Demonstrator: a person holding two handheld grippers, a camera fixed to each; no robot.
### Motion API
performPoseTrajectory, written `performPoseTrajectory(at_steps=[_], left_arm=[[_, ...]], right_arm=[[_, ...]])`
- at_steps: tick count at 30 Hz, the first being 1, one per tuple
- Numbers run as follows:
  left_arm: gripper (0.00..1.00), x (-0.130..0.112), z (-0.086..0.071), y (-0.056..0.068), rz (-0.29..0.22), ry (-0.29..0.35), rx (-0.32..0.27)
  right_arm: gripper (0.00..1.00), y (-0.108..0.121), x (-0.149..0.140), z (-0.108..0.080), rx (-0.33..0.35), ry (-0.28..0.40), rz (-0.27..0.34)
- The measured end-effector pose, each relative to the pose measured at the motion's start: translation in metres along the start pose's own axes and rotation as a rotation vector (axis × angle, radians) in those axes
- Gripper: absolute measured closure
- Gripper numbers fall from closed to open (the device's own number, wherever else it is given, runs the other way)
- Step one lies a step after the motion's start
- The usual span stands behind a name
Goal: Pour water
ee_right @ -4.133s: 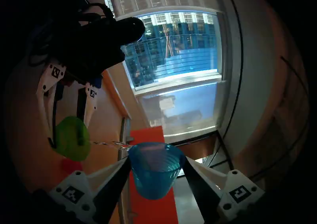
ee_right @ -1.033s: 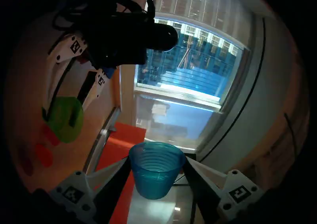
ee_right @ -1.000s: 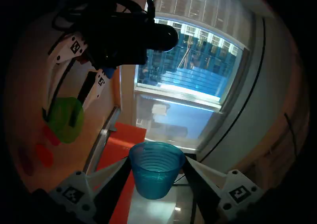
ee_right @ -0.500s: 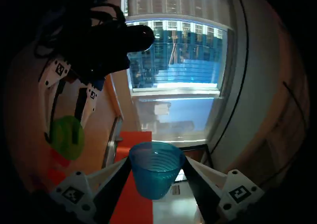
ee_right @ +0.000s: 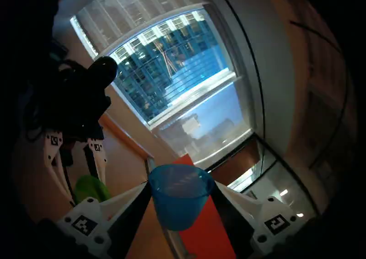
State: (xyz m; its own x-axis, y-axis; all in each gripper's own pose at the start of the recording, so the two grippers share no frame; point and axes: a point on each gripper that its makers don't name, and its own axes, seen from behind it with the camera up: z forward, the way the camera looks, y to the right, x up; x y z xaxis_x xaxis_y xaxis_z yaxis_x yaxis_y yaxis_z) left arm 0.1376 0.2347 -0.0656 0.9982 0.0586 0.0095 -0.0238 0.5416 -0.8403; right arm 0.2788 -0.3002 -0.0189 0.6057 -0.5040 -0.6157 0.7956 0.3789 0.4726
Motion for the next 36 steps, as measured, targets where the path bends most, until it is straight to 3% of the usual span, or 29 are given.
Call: performPoseTrajectory(at_steps=[12,23,27,36], left_arm=[[0.17,0.003,-0.002,-0.001,0.012,0.001,0.005],[0.17,0.001,-0.002,-0.003,0.024,-0.003,0.012],[0.17,0.001,-0.004,-0.004,0.018,-0.001,0.014],[0.17,-0.004,-0.013,-0.012,0.014,-0.011,0.038]], right_arm=[[0.09,-0.013,0.015,-0.001,0.066,0.032,0.428],[0.09,-0.021,0.019,0.001,0.106,0.014,0.721],[0.09,-0.020,0.019,0.000,0.108,0.025,0.773],[0.09,-0.020,0.000,-0.012,0.089,-0.012,0.791]])
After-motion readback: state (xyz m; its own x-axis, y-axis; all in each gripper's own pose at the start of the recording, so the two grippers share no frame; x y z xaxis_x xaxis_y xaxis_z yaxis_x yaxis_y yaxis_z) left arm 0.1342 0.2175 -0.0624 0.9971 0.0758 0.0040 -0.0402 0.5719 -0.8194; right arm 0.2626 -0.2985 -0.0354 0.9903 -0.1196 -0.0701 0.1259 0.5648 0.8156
